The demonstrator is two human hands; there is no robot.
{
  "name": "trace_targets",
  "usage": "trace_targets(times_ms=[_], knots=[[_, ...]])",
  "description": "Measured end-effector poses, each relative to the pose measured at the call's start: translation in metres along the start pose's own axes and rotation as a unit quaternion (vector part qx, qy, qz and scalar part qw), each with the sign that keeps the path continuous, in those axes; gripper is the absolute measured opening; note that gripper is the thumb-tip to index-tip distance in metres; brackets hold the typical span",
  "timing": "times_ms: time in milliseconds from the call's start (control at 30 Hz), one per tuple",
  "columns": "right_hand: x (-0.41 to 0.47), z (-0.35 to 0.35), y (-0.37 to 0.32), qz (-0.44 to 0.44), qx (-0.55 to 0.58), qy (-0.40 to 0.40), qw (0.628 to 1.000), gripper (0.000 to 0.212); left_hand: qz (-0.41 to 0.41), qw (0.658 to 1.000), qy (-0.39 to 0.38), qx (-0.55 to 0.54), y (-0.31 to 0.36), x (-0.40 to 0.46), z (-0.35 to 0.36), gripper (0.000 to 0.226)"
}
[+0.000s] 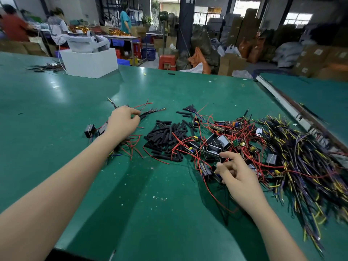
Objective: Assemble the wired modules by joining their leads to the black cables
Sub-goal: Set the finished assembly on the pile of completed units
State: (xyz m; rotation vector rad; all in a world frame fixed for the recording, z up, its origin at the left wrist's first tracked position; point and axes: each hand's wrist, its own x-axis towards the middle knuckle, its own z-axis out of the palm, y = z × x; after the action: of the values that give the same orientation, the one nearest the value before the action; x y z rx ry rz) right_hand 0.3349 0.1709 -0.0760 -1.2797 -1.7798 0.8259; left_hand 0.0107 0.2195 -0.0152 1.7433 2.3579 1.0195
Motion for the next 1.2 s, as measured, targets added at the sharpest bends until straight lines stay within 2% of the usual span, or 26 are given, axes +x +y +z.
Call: trace_targets(times_ms=[100, 267, 400, 467, 533, 633, 700, 767, 867, 933, 1000, 1067, 1133, 1200], knots=[[-0.001, -0.001, 0.001, 0.003, 0.01, 0.002, 1.0, 0.018, 0.044, 0.999, -0.017, -0.025, 0.024, -0.018, 0.008, 0.03], [-0.001, -0.002, 0.003, 0.005, 0.041, 0.027, 0.999, 0.016, 0.058, 0.988, -0.046, -0.135, 0.067, -0.065, 0.032, 0.026], [-0.002, 0.0, 0.002, 0.004, 0.029, 0.023, 0.999, 0.017, 0.034, 0.958, -0.085, -0.27, 0.1, -0.104, 0.054, 0.022], [-0.003, 0.001, 0.002, -0.003, 0.032, 0.033, 0.999, 0.019, 0.038, 0.946, -0.066, -0.315, 0.113, -0.121, 0.062, 0.02], [-0.003, 0.002, 0.001, -0.01, 0.032, 0.043, 0.999, 0.021, 0.081, 0.953, -0.001, -0.291, 0.12, -0.139, 0.071, 0.02], [-0.003, 0.003, 0.002, -0.015, 0.011, 0.05, 0.999, 0.022, 0.179, 0.96, 0.109, -0.184, 0.118, -0.163, 0.084, 0.023], [-0.002, 0.003, 0.002, -0.008, 0.007, 0.052, 0.999, 0.018, 0.208, 0.954, 0.135, -0.165, 0.113, -0.167, 0.089, 0.018], [-0.003, 0.002, 0.001, 0.007, 0.029, 0.063, 0.998, 0.017, 0.2, 0.956, 0.143, -0.159, 0.108, -0.167, 0.089, 0.015], [-0.009, 0.002, -0.003, 0.011, 0.124, 0.141, 0.982, 0.02, 0.181, 0.959, 0.154, -0.155, 0.105, -0.166, 0.085, 0.018], [-0.014, -0.006, -0.004, -0.01, 0.206, 0.23, 0.951, 0.019, 0.203, 0.951, 0.169, -0.158, 0.103, -0.168, 0.084, 0.021], [-0.017, -0.018, -0.005, -0.028, 0.253, 0.303, 0.918, 0.019, 0.242, 0.943, 0.153, -0.168, 0.104, -0.169, 0.084, 0.02], [-0.017, -0.03, -0.003, -0.013, 0.274, 0.343, 0.898, 0.018, 0.285, 0.936, 0.107, -0.177, 0.105, -0.17, 0.083, 0.014], [-0.016, -0.033, -0.002, 0.009, 0.245, 0.348, 0.905, 0.017, 0.326, 0.929, 0.045, -0.17, 0.105, -0.174, 0.081, 0.015], [-0.016, -0.028, 0.0, 0.019, 0.18, 0.329, 0.927, 0.018, 0.353, 0.925, -0.024, -0.139, 0.105, -0.176, 0.081, 0.022]])
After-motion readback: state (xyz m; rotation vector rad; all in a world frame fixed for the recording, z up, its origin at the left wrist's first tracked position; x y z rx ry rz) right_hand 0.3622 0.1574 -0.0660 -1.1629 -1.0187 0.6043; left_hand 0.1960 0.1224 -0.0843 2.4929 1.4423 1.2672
